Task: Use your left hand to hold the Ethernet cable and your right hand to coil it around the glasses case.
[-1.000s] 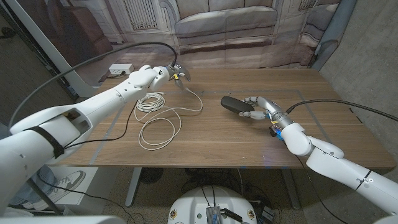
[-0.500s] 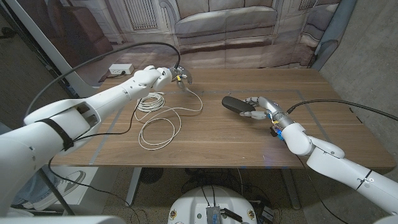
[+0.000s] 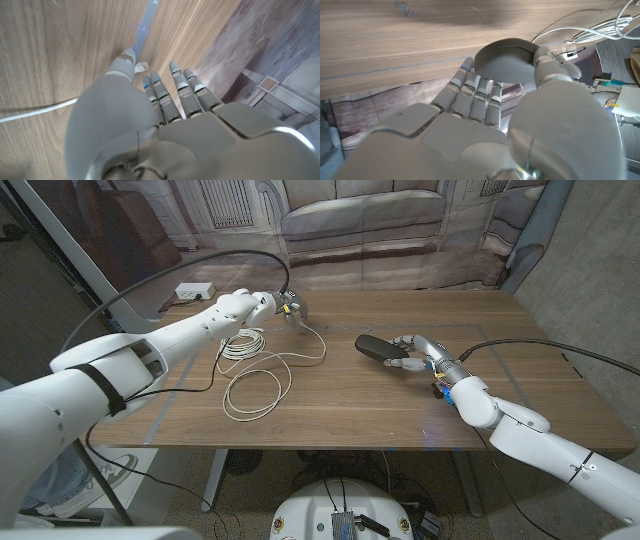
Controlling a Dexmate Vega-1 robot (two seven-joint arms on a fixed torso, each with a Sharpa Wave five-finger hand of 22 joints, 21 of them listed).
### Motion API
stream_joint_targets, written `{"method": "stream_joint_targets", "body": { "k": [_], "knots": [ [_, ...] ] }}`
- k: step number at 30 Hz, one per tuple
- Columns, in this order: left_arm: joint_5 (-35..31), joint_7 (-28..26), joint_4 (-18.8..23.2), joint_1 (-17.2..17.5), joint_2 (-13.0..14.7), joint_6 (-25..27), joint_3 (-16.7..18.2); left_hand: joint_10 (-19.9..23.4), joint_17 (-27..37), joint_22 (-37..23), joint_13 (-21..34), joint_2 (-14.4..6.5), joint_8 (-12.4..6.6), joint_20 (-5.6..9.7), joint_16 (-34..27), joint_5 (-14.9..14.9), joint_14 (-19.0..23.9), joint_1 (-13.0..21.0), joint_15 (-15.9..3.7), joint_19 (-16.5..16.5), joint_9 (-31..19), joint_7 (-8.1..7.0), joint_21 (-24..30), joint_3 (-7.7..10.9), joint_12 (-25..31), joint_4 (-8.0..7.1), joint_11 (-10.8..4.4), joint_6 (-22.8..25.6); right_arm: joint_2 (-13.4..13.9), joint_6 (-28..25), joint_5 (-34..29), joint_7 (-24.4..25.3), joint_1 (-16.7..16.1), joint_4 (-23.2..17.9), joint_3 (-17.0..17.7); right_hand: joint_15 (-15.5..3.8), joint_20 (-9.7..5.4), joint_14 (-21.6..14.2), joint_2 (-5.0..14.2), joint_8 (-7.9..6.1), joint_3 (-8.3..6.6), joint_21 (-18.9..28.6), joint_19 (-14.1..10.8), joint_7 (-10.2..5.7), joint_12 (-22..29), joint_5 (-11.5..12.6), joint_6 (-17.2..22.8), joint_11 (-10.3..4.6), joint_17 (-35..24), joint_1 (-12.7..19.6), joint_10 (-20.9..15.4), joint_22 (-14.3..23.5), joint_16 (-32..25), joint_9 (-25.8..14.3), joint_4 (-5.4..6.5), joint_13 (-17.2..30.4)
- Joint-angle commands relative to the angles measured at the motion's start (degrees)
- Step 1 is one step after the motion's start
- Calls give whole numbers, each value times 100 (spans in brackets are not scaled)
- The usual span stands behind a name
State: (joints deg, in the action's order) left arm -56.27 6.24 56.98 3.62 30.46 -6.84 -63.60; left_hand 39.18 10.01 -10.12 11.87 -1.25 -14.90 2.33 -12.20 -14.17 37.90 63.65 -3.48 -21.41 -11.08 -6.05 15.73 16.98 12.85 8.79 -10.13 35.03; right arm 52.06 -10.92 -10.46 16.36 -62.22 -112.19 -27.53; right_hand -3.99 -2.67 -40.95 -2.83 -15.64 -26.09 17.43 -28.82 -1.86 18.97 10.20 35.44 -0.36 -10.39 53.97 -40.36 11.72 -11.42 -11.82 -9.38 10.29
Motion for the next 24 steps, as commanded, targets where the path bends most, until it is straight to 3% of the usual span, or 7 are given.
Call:
{"method": "stream_joint_targets", "body": {
  "k": [1,12,24],
  "knots": [
    [149,-394,-455,-82,-135,-185,-170,91,13,-20,11,-23,-63,294,2,55,88,77,-857,-102,-7,-6,40,57,35,-4,6,118,-34,-64,-32,-33,62,4,-56,-796,-540,-46,696,-7,-81,29,9,-621,-7,20,644,-1041,-10,647,-1110,11,-1,-23,75,27],
    [268,-758,-910,-162,-350,-272,-335,233,9,-19,12,-92,-79,307,49,199,158,138,-834,-264,-12,32,52,112,26,-51,32,284,-31,-131,-4,-47,57,-6,-56,-799,-544,-63,704,6,-79,30,9,-616,-20,21,654,-1036,-9,639,-1126,10,4,-24,85,27],
    [367,-808,-871,-162,-298,-200,-395,275,6,-19,11,-126,-70,289,77,268,186,141,-826,-299,-13,33,35,132,3,-82,27,342,-44,-127,-4,-62,86,9,-89,-798,-542,-64,706,20,-75,31,10,-613,-38,21,664,-1032,-8,630,-1126,9,13,-26,91,28]
  ]
}}
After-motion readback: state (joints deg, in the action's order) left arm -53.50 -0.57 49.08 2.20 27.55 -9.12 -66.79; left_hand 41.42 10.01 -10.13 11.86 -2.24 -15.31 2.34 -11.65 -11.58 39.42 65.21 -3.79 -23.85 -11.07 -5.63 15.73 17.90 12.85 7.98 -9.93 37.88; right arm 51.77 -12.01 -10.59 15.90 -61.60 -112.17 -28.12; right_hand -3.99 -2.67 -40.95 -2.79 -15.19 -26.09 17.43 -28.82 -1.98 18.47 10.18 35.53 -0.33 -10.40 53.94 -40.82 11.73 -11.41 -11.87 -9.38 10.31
